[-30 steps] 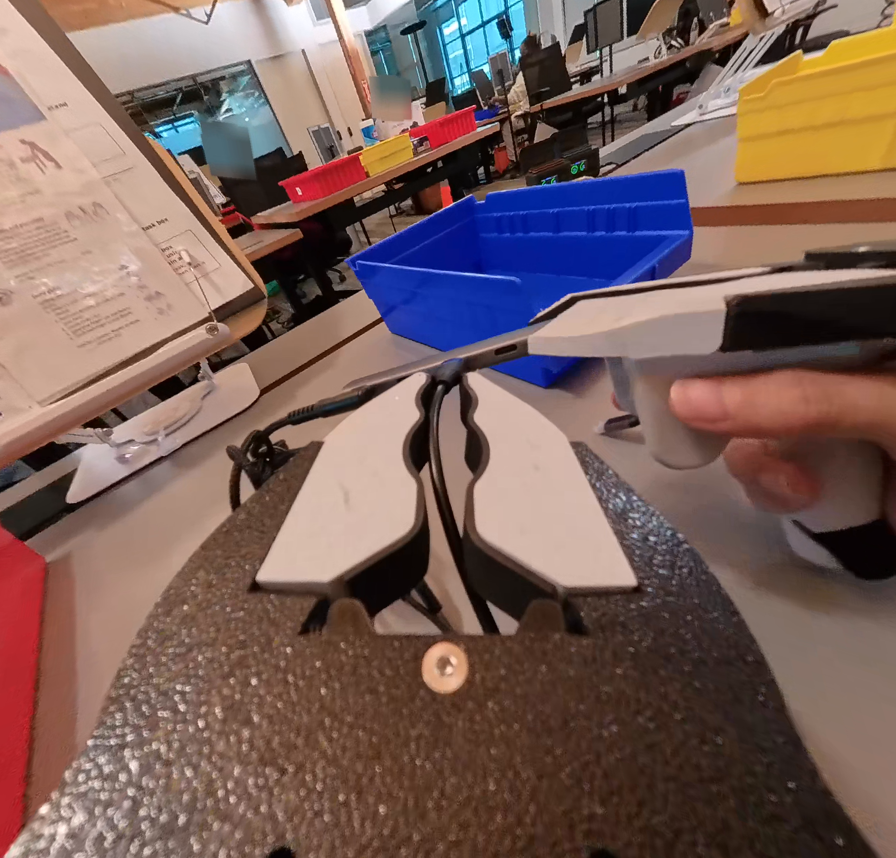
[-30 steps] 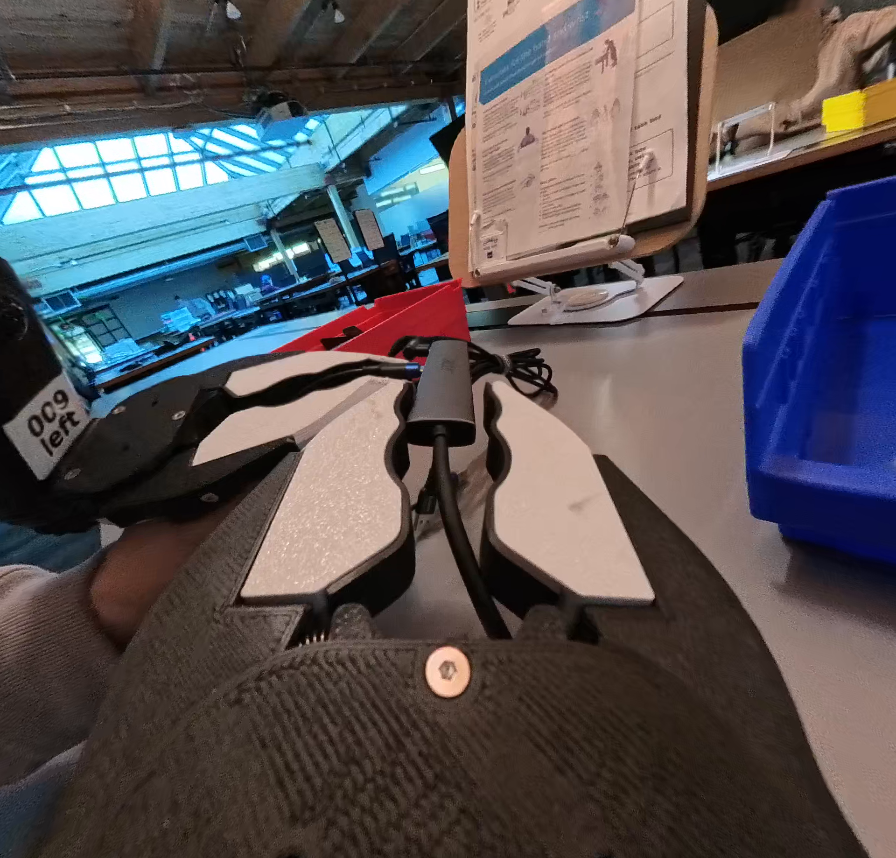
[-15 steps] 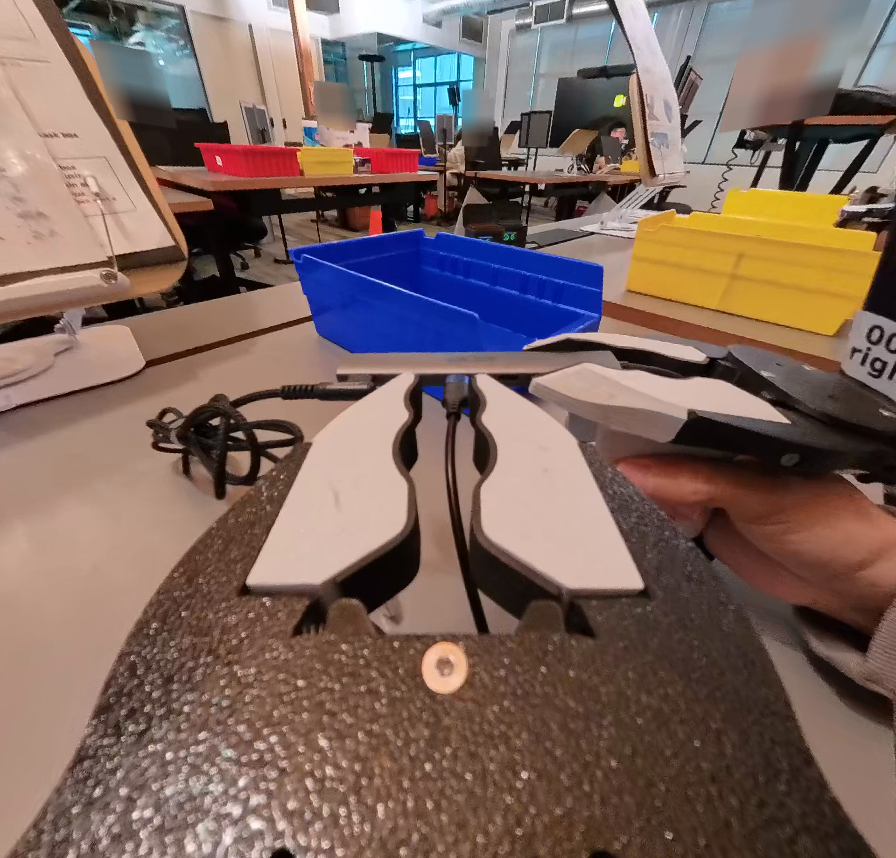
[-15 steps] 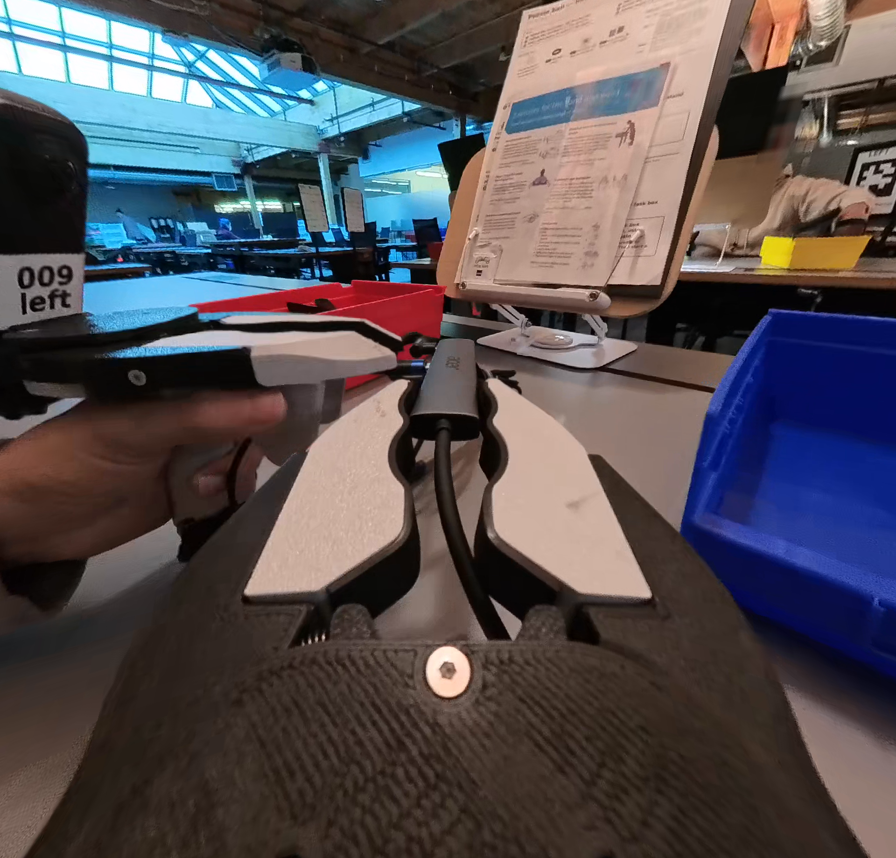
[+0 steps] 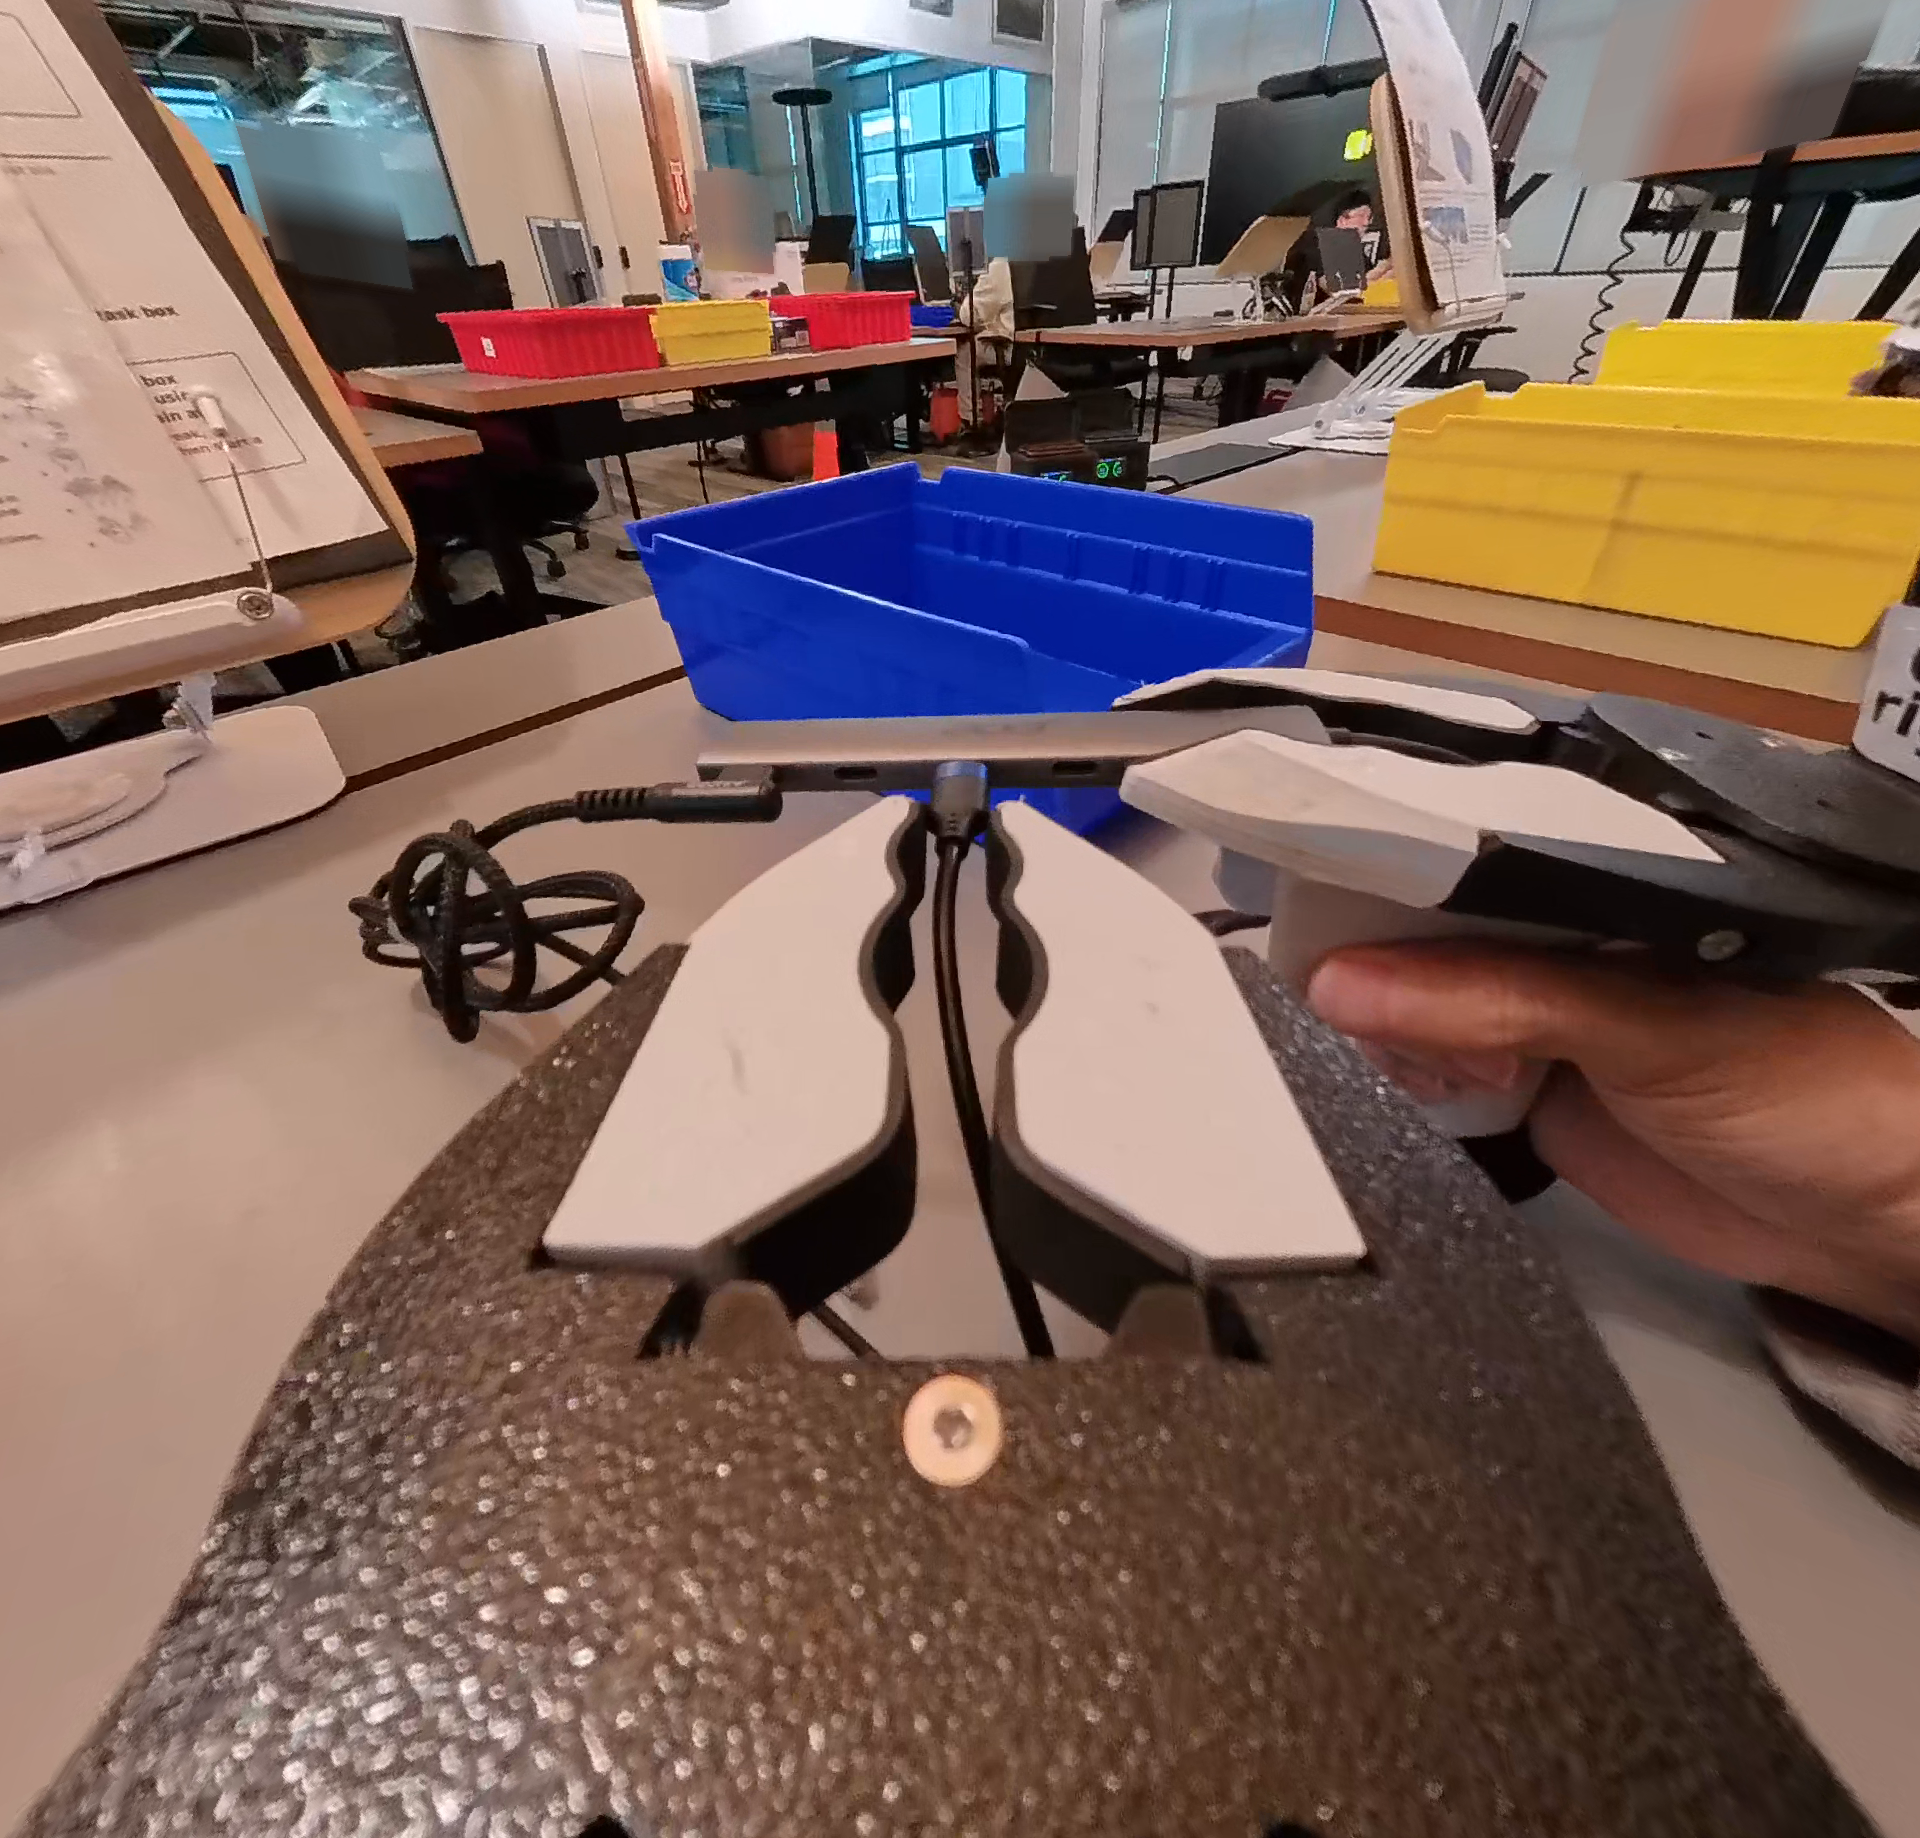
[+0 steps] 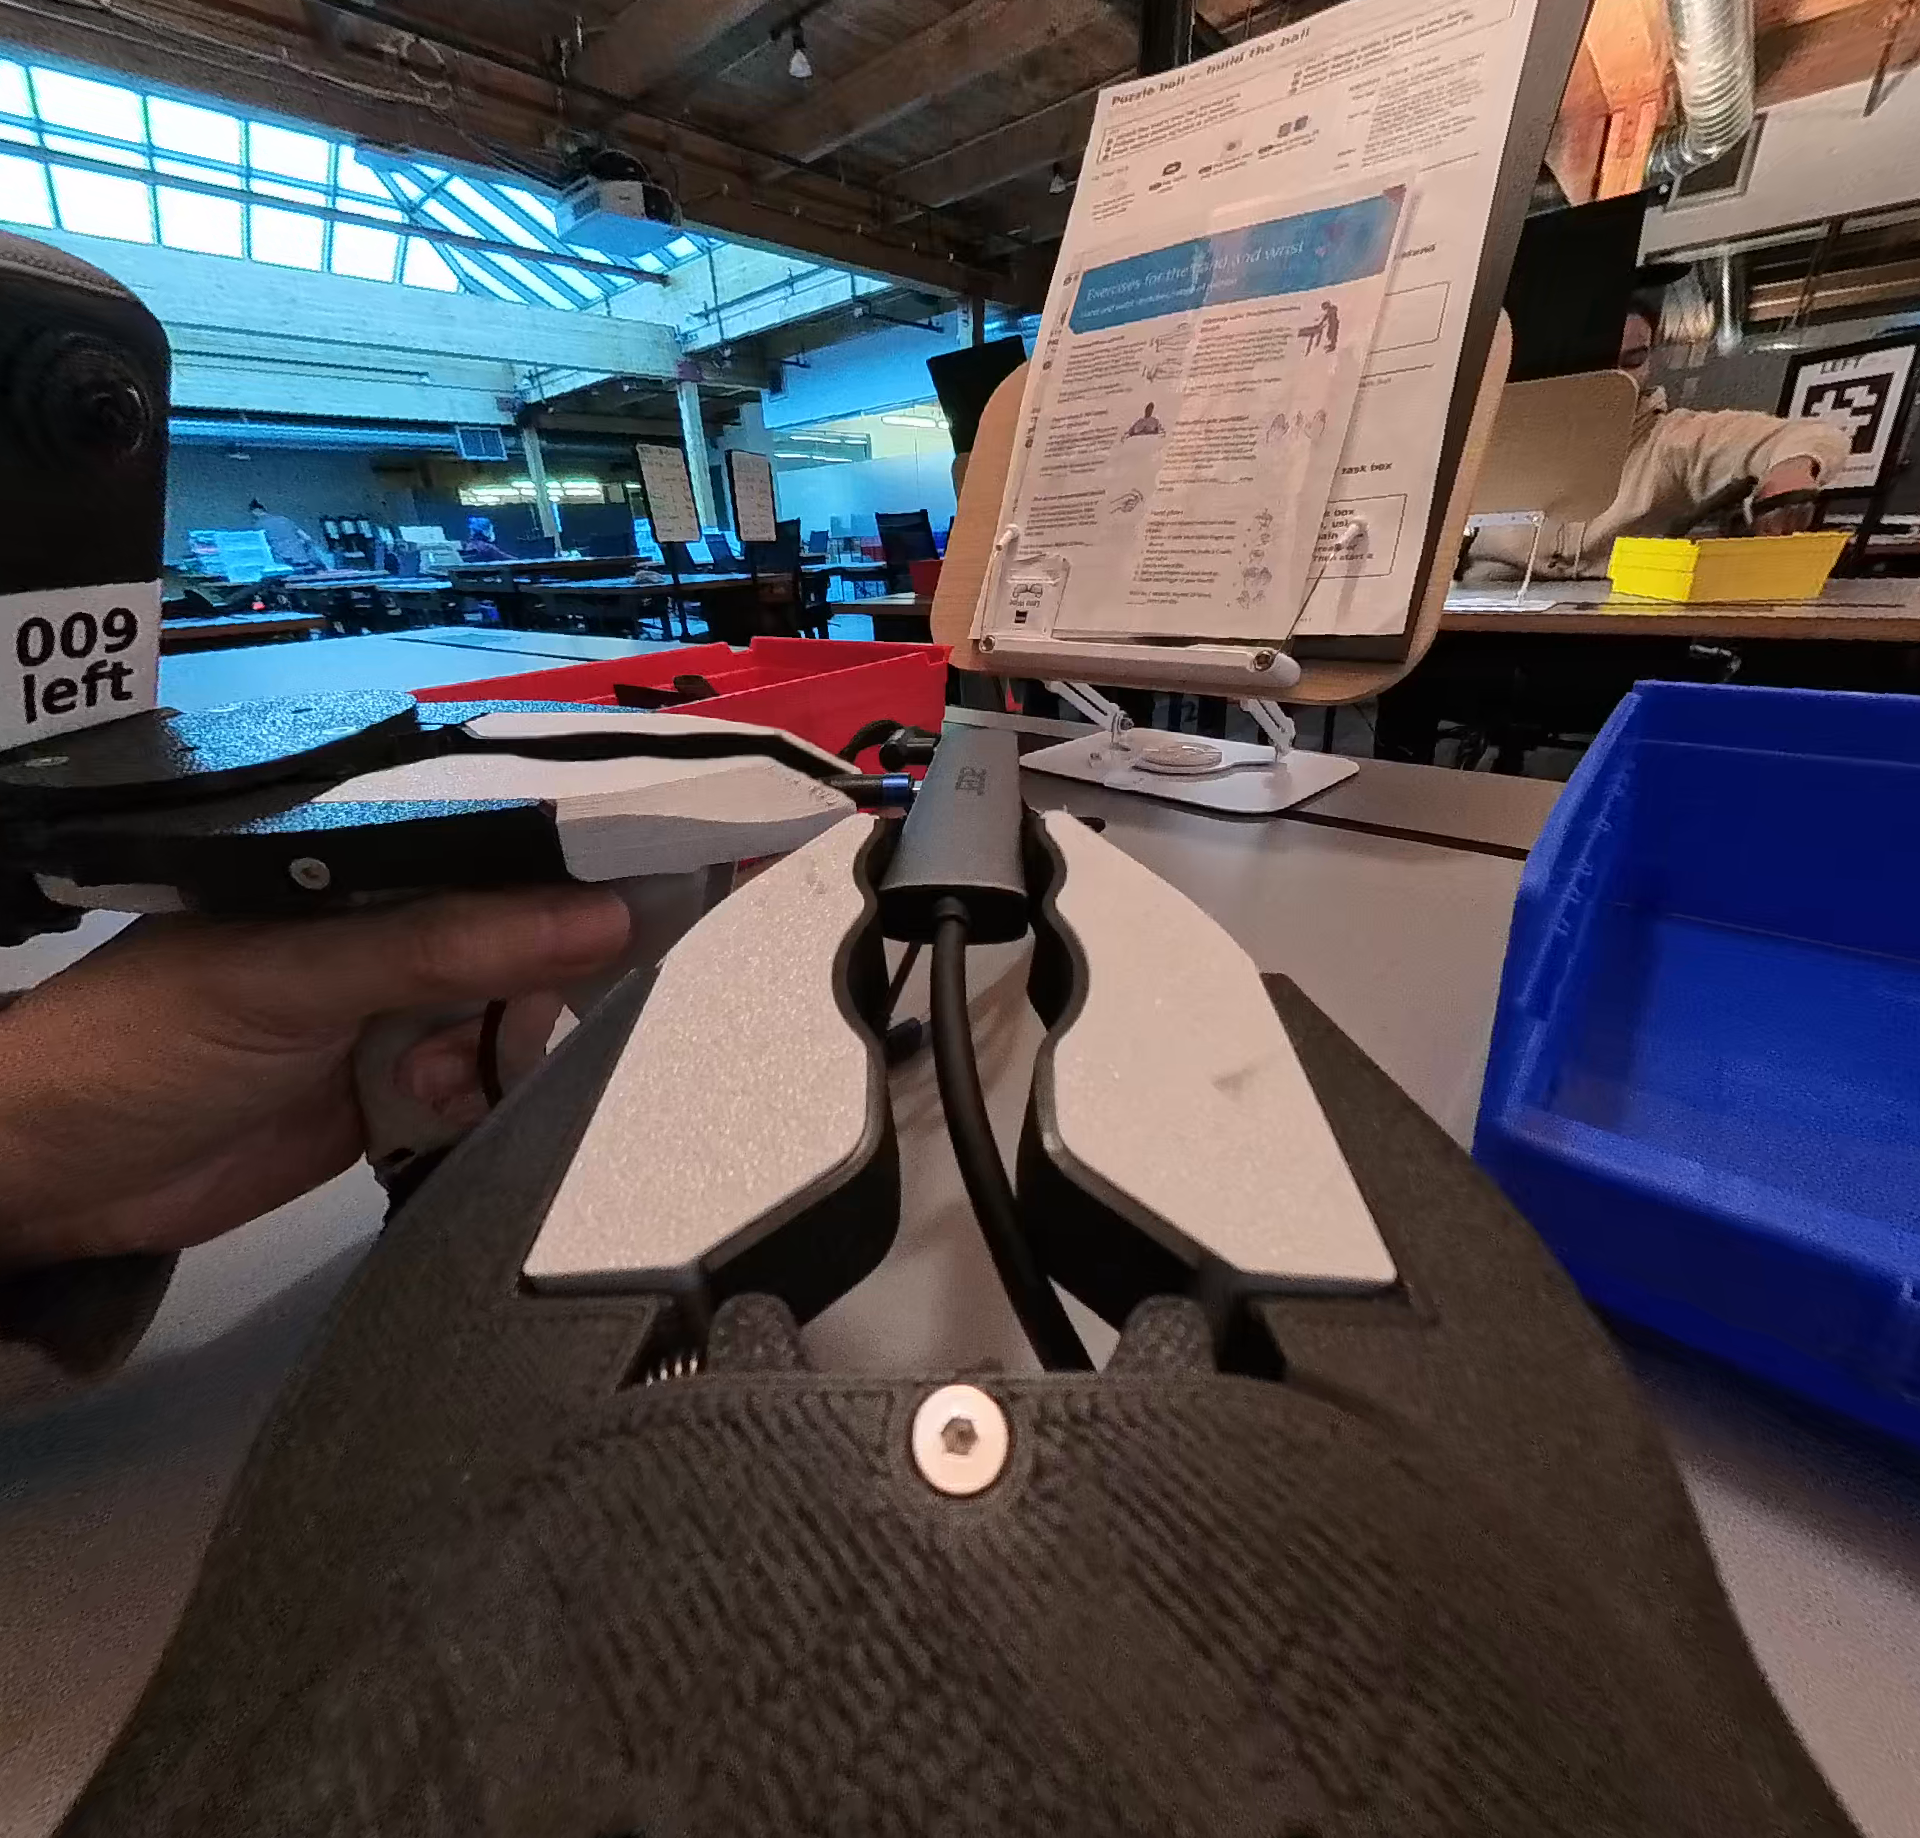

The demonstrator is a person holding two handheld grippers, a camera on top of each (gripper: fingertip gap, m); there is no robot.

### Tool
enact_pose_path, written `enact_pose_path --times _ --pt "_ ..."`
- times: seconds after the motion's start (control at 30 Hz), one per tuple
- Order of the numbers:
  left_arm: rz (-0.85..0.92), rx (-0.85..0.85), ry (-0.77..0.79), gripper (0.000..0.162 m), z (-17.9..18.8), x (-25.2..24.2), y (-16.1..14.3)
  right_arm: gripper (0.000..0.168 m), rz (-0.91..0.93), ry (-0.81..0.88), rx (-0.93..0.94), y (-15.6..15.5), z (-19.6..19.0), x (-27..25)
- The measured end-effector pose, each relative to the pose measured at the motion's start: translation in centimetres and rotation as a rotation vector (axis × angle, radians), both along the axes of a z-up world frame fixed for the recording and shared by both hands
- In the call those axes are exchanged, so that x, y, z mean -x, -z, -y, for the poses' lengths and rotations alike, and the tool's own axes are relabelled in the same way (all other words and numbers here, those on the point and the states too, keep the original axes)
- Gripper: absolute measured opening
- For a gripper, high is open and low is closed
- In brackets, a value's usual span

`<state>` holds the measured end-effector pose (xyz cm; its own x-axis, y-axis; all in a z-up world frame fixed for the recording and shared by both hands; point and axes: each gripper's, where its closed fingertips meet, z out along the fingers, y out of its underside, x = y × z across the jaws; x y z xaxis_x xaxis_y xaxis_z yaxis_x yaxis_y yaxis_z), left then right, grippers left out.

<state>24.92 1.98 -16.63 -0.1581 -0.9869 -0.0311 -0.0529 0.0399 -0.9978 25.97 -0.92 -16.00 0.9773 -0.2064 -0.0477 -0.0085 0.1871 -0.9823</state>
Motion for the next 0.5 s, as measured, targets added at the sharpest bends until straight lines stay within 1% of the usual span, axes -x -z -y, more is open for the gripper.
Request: enact_pose_path --times 0.27,0.33,0.37,0.4,0.43,0.47,0.5 --pt "-0.069 -0.006 0.014 0.010 0.1 -0.1 0.7 0.025 0.082 -0.014 0.039 -0.1 0.2 0.4" --pt "-0.111 -0.034 0.014 0.009 0.3 -0.3 1.6 0.026 0.123 -0.018 0.044 -0.4 0.1 0.8" --pt "-0.137 -0.039 0.039 0.010 0.8 -0.4 2.3 0.026 0.171 -0.048 0.032 -1.0 -0.1 1.7" --pt "-0.134 -0.039 0.070 0.011 1.8 -0.4 2.8 0.022 0.221 -0.108 0.038 -1.6 -0.7 3.3" --pt "-0.097 -0.045 0.068 0.011 2.5 -0.5 2.7 0.018 0.259 -0.075 0.075 -2.0 -1.1 3.8" --pt "-0.055 -0.056 0.044 0.011 2.7 -0.5 2.2 0.016 0.299 -0.004 0.074 -2.8 -0.9 3.6" --pt "-0.033 -0.065 0.035 0.011 2.8 -0.5 1.6 0.015 0.305 0.002 0.061 -3.3 -0.7 3.5"
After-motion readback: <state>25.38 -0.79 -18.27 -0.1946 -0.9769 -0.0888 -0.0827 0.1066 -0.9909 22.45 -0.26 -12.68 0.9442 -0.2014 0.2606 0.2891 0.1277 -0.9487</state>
